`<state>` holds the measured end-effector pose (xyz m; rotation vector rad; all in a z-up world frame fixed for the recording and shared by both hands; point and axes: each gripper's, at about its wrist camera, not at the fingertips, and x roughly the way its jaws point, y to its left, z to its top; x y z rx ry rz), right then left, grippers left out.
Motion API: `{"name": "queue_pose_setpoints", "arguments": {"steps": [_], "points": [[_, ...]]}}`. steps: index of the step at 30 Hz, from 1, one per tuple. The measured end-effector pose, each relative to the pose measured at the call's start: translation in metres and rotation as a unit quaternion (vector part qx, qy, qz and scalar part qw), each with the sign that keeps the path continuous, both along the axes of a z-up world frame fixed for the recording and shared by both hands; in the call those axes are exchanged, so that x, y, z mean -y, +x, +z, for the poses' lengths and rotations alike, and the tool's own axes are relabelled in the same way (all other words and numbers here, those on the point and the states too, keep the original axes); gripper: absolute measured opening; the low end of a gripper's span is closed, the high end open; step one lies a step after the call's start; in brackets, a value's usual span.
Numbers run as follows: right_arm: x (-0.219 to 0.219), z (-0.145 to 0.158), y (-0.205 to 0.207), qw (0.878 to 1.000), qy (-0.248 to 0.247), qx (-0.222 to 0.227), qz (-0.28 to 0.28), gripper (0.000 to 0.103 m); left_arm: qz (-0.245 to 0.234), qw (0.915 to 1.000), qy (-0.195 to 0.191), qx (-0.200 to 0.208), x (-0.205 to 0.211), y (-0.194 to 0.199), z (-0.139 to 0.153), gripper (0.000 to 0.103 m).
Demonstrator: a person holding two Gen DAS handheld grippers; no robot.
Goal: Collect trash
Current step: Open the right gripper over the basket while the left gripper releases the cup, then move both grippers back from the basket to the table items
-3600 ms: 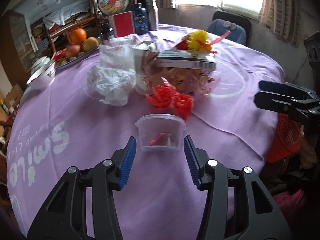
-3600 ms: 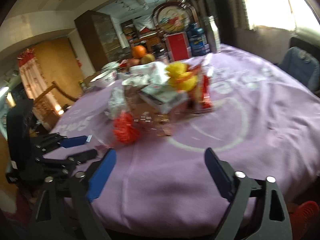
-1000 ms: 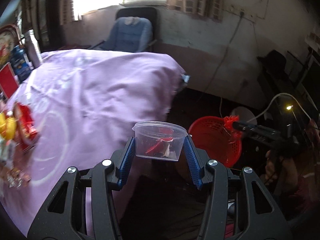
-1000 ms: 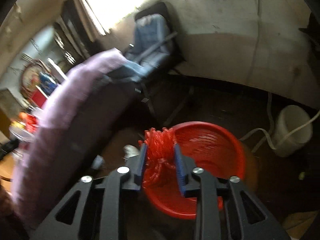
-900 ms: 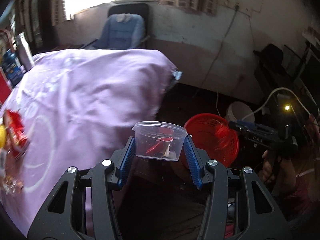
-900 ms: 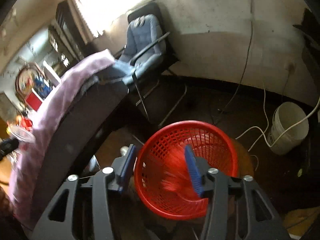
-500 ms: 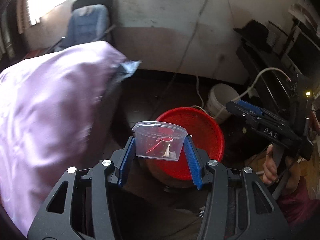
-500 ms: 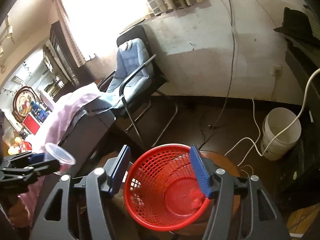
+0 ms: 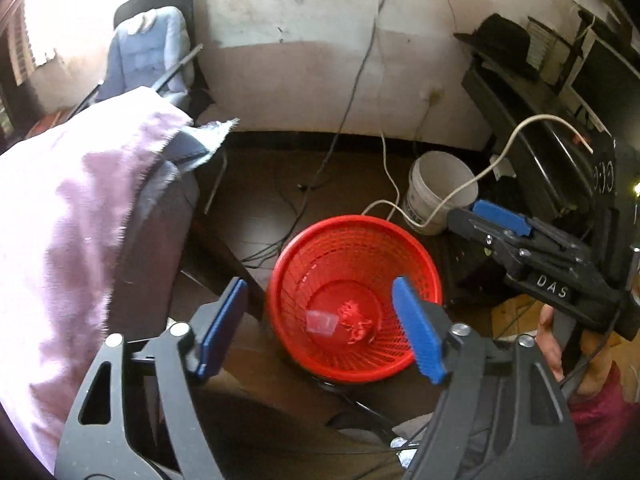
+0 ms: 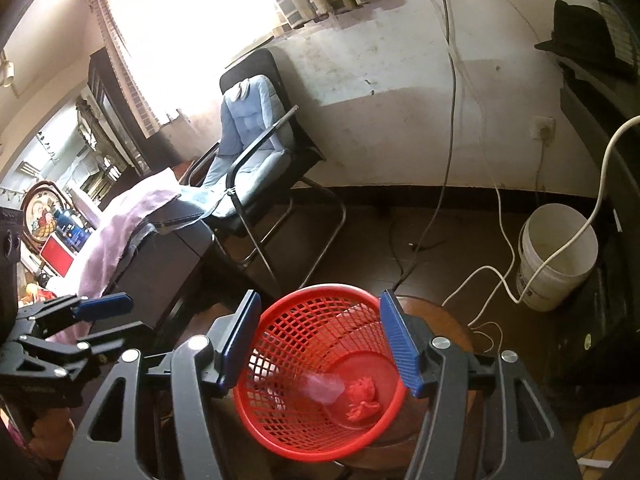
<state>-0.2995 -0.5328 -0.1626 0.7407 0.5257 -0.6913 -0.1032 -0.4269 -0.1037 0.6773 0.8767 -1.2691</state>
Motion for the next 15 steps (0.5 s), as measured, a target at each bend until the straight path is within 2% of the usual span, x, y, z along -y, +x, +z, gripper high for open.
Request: {"name": "queue_pose_setpoints", "arguments": {"steps": [7, 15], "points": [[-0.011, 0.011, 0.009, 1.0, -0.009, 0.002, 0.016, 0.063, 0.032, 0.9993, -0.02, 0.006, -0.02, 0.016, 0.016, 0.083], [-0.027, 0.031, 0.015, 0.999, -0.031, 0.001, 0.028, 0.071, 0.07, 0.9967, -0.04, 0.009, -0.047, 0.035, 0.033, 0.086]]}}
